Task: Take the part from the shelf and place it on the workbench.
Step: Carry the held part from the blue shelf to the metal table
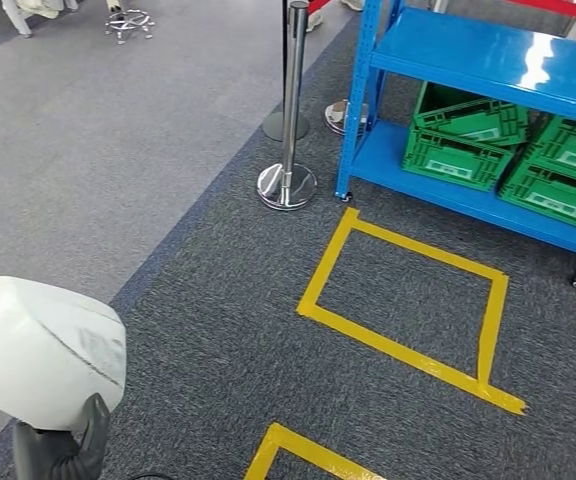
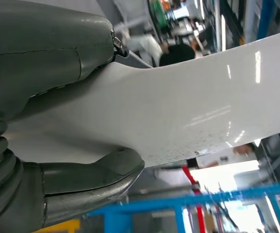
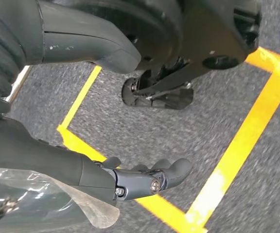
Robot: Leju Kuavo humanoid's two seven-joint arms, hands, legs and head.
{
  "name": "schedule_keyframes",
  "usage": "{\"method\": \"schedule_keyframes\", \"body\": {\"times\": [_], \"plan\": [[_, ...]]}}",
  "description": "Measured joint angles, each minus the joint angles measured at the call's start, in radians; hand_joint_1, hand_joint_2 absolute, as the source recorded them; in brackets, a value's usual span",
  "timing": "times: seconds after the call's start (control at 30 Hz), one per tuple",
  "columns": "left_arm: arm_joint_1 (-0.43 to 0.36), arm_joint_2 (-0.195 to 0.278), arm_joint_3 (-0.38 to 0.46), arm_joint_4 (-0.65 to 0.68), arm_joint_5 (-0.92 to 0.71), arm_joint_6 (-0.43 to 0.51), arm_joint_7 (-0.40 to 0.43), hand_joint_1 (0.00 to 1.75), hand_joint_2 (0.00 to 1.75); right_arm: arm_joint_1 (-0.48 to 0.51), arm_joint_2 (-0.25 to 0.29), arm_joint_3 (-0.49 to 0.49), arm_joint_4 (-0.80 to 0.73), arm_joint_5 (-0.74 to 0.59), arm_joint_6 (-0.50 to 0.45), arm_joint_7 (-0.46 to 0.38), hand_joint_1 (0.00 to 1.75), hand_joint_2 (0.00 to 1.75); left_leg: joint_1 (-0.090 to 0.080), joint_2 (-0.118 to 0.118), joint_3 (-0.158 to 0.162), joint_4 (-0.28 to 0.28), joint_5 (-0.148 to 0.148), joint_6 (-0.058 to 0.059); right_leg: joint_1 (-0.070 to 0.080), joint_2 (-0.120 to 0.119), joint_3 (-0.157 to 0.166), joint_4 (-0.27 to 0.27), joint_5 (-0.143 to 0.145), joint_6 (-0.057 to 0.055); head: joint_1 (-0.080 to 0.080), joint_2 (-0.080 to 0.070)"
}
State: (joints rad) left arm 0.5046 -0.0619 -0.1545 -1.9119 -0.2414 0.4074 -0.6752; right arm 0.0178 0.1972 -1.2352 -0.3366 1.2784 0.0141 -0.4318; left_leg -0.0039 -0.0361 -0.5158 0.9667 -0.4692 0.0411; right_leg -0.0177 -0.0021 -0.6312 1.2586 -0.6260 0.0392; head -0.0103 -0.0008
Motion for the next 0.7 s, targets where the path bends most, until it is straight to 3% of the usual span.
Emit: {"method": "schedule_keyframes", "body": {"times": [0.03, 0.1, 0.17, 0.23, 0.27, 0.33, 0.4, 0.47, 0.5, 0.53, 0.6, 0.67, 0.7], "plan": [[0.009, 0.002, 0.01, -0.01, 0.003, -0.005, 0.0, 1.75, 1.75, -0.003, 0.0, 0.001, 0.006, 0.002, -0.006, -0.002, 0.0, 1.75, -0.001, -0.016, -0.001, 0.003, 0.0, 0.0, 0.0, 0.007, 0.024, -0.047, 0.034, -0.003, 0.0, 0.0], [0.017, 0.003, 0.024, -0.027, 0.002, -0.015, 0.0, 1.75, 1.75, -0.009, -0.002, 0.002, 0.018, 0.005, -0.016, -0.006, 0.0, 1.75, -0.004, -0.046, -0.006, 0.015, -0.002, -0.004, -0.003, 0.053, 0.089, -0.183, 0.095, -0.01, 0.0, 0.0], [0.02, 0.003, 0.034, -0.041, -0.002, -0.02, 0.0, 1.75, 1.75, -0.015, -0.004, 0.003, 0.03, 0.008, -0.021, -0.008, 0.0, 1.75, -0.003, -0.073, -0.02, 0.03, -0.003, -0.013, -0.005, 0.092, 0.124, -0.256, 0.104, -0.014, 0.0, 0.0], [0.027, 0.003, 0.04, -0.052, -0.007, -0.022, 0.0, 1.75, 1.75, -0.018, -0.006, 0.003, 0.038, 0.01, -0.023, -0.008, 0.0, 1.75, 0.001, -0.098, -0.037, 0.036, 0.002, -0.026, -0.005, 0.081, 0.13, -0.264, 0.099, -0.018, -0.001, 0.0], [0.031, 0.003, 0.042, -0.056, -0.009, -0.023, 0.0, 1.75, 1.75, -0.019, -0.007, 0.003, 0.041, 0.01, -0.024, -0.008, 0.0, 1.75, 0.001, -0.094, -0.043, 0.04, 0.001, -0.033, -0.006, 0.068, 0.131, -0.266, 0.102, -0.023, -0.001, 0.0], [0.033, 0.003, 0.046, -0.061, -0.013, -0.027, 0.0, 1.75, 1.75, -0.019, -0.008, 0.002, 0.045, 0.007, -0.024, -0.008, 0.0, 1.75, -0.001, -0.047, -0.068, 0.088, -0.03, -0.044, -0.009, 0.037, 0.131, -0.27, 0.107, -0.032, -0.009, 0.0], [0.025, 0.003, 0.047, -0.063, -0.019, -0.034, 0.0, 1.75, 1.75, -0.015, -0.009, 0.0, 0.047, -0.004, -0.02, -0.009, 0.0, 1.75, 0.002, 0.009, -0.125, 0.212, -0.097, -0.055, -0.007, 0.002, 0.131, -0.271, 0.106, -0.036, -0.017, 0.0], [0.01, 0.003, 0.038, -0.06, -0.032, -0.038, 0.0, 1.75, 1.75, -0.01, -0.011, -0.009, 0.048, -0.021, -0.01, -0.012, 0.0, 1.75, 0.01, 0.024, -0.171, 0.316, -0.132, -0.062, -0.005, -0.034, 0.129, -0.27, 0.104, -0.036, -0.018, 0.0], [0.0, 0.003, 0.029, -0.056, -0.039, -0.038, 0.0, 1.75, 1.75, -0.009, -0.012, -0.016, 0.048, -0.029, -0.003, -0.013, 0.0, 1.75, 0.013, 0.027, -0.169, 0.318, -0.122, -0.064, -0.005, -0.05, 0.129, -0.27, 0.103, -0.035, -0.018, 0.0], [-0.011, 0.003, 0.018, -0.051, -0.045, -0.035, 0.0, 1.75, 1.75, -0.009, -0.013, -0.023, 0.048, -0.034, 0.003, -0.013, 0.0, 1.75, 0.015, 0.032, -0.147, 0.277, -0.094, -0.064, -0.005, -0.064, 0.128, -0.27, 0.101, -0.034, -0.018, 0.0], [-0.036, 0.003, -0.006, -0.04, -0.053, -0.025, 0.0, 1.75, 1.75, -0.009, -0.015, -0.037, 0.047, -0.04, 0.015, -0.013, 0.0, 1.75, 0.012, 0.067, -0.069, 0.136, -0.035, -0.057, -0.003, -0.089, 0.131, -0.27, 0.096, -0.027, -0.018, 0.0], [-0.061, 0.003, -0.03, -0.03, -0.057, -0.012, 0.0, 1.75, 1.75, -0.009, -0.016, -0.051, 0.046, -0.04, 0.024, -0.012, 0.0, 1.75, 0.005, 0.096, -0.024, 0.048, -0.017, -0.045, 0.0, -0.107, 0.137, -0.271, 0.091, -0.016, -0.017, 0.0], [-0.07, 0.004, -0.04, -0.025, -0.059, -0.005, 0.0, 1.75, 1.75, -0.01, -0.017, -0.057, 0.045, -0.039, 0.027, -0.012, 0.0, 1.75, 0.001, 0.096, -0.025, 0.043, -0.021, -0.038, 0.001, -0.115, 0.141, -0.272, 0.091, -0.01, -0.017, 0.0]]}}
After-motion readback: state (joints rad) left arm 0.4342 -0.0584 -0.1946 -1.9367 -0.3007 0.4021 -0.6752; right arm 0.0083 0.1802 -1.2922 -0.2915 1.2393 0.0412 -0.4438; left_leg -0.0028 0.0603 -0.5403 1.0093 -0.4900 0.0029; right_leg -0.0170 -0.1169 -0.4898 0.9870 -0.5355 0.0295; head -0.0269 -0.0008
